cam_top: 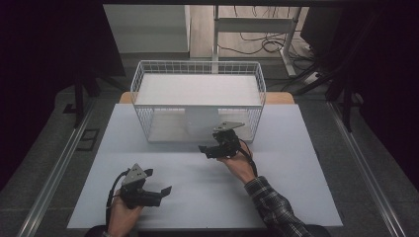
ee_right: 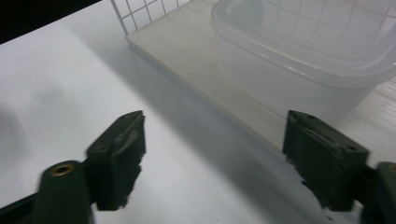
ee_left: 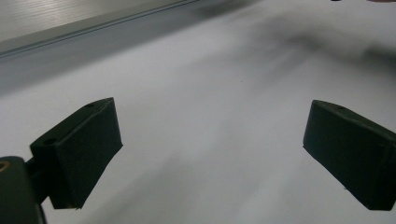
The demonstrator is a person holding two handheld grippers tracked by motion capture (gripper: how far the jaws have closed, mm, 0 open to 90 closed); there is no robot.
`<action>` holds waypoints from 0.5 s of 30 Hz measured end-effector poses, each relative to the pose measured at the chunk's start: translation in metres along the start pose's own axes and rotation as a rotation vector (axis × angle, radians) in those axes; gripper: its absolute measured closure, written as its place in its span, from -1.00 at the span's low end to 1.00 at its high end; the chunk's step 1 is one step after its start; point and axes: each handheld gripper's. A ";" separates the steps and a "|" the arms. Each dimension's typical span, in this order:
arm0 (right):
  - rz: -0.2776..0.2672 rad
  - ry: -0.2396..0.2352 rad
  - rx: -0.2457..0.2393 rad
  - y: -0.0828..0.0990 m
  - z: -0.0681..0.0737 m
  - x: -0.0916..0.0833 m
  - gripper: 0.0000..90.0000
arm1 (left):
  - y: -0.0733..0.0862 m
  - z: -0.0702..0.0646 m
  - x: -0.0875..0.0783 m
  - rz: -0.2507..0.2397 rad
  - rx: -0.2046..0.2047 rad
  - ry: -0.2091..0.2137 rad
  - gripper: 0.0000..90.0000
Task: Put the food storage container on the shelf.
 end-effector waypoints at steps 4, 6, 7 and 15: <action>0.018 0.005 -0.020 0.004 0.003 -0.002 -0.76 | 0.000 -0.001 0.001 0.009 -0.003 0.010 -0.91; 0.022 0.005 -0.031 0.005 0.005 -0.004 -0.80 | 0.000 -0.001 0.001 0.010 -0.003 0.012 -0.91; 0.023 0.006 -0.034 0.006 0.006 -0.005 -0.81 | 0.000 -0.001 0.001 0.010 -0.004 0.015 -0.91; 0.017 0.006 -0.031 0.011 0.009 -0.017 -0.87 | 0.000 -0.001 0.000 0.009 -0.006 0.023 -0.91</action>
Point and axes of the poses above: each handheld gripper's, and its own axes: x roughly forward along the jaws, y roughly out of its underside, z roughly to its left, and after that the axes turned 11 degrees about -y, right-handed
